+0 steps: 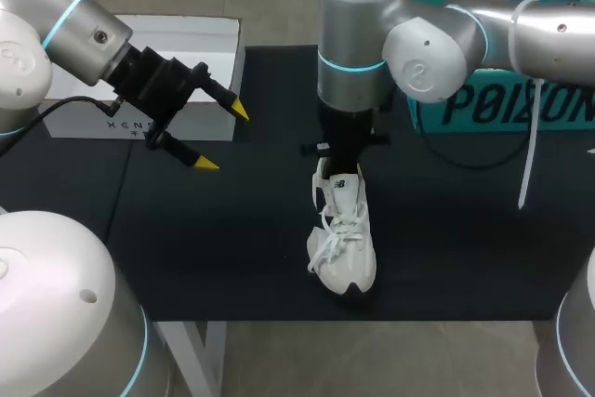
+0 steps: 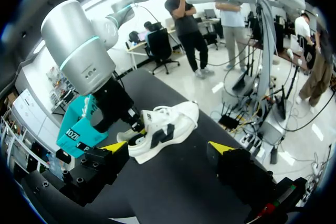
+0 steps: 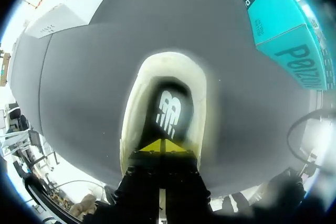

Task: Take the shoe out of the shoebox, open the shoe tongue, remove and reinsert the insole, then place the shoe into the shoebox

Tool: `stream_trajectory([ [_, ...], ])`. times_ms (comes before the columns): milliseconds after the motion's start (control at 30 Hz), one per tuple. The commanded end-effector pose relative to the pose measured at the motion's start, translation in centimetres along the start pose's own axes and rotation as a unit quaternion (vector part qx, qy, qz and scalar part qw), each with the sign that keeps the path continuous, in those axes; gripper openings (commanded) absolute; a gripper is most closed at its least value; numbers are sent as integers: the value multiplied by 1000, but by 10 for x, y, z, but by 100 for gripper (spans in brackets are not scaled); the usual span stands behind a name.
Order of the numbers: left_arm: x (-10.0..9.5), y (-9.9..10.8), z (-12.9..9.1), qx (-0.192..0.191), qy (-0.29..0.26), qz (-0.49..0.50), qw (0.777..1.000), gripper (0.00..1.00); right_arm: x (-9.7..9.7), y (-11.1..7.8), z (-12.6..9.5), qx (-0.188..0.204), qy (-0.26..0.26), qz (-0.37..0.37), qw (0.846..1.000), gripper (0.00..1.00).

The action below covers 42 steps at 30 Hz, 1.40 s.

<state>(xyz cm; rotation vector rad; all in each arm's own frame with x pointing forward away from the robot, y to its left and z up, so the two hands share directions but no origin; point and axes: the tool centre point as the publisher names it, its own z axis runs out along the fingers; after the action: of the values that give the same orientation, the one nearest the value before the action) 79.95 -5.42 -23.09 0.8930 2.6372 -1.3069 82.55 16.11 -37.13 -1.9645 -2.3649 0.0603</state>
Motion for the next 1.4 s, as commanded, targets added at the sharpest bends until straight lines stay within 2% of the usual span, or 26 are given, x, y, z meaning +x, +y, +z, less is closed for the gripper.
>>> stream_trajectory([
  [33,0,0,0,-1,1,0,1000,100,10,5,8,7,-3,-6,1000,36],
  [100,0,0,0,-1,1,0,1000,100,10,5,8,8,-3,-5,1000,47],
  [133,0,0,0,-1,1,0,1000,100,10,5,8,8,-3,-4,1000,59],
  [167,0,0,0,-1,1,0,1000,100,10,5,8,8,-3,-3,1000,66],
  [233,0,0,0,-1,1,0,1000,100,8,5,9,9,-5,-2,1000,96],
  [267,0,0,0,-1,1,0,1000,100,7,5,8,9,-5,-2,1000,100],
  [567,0,0,0,-1,1,0,1000,100,1,13,-10,-21,-6,-2,1000,100],
  [833,0,0,0,-1,1,0,1000,100,-7,15,-43,-61,-11,-1,998,100],
  [1067,0,0,0,-1,1,0,1000,100,-15,3,-74,-84,-13,1,996,100],
  [1267,0,0,0,-1,1,0,1000,100,-14,-22,-77,-67,-10,-19,998,100],
  [1300,0,0,0,-1,1,0,1000,100,-12,-26,-76,-62,-9,-23,998,65],
  [1333,0,0,0,-1,1,0,1000,100,-10,-31,-76,-58,-9,-27,998,39],
  [1367,0,0,0,-1,1,0,1000,100,-8,-35,-74,-53,-2,-31,998,0],
  [1400,0,0,0,-1,1,0,1000,100,-8,-38,-71,-47,-1,-36,998,0],
])
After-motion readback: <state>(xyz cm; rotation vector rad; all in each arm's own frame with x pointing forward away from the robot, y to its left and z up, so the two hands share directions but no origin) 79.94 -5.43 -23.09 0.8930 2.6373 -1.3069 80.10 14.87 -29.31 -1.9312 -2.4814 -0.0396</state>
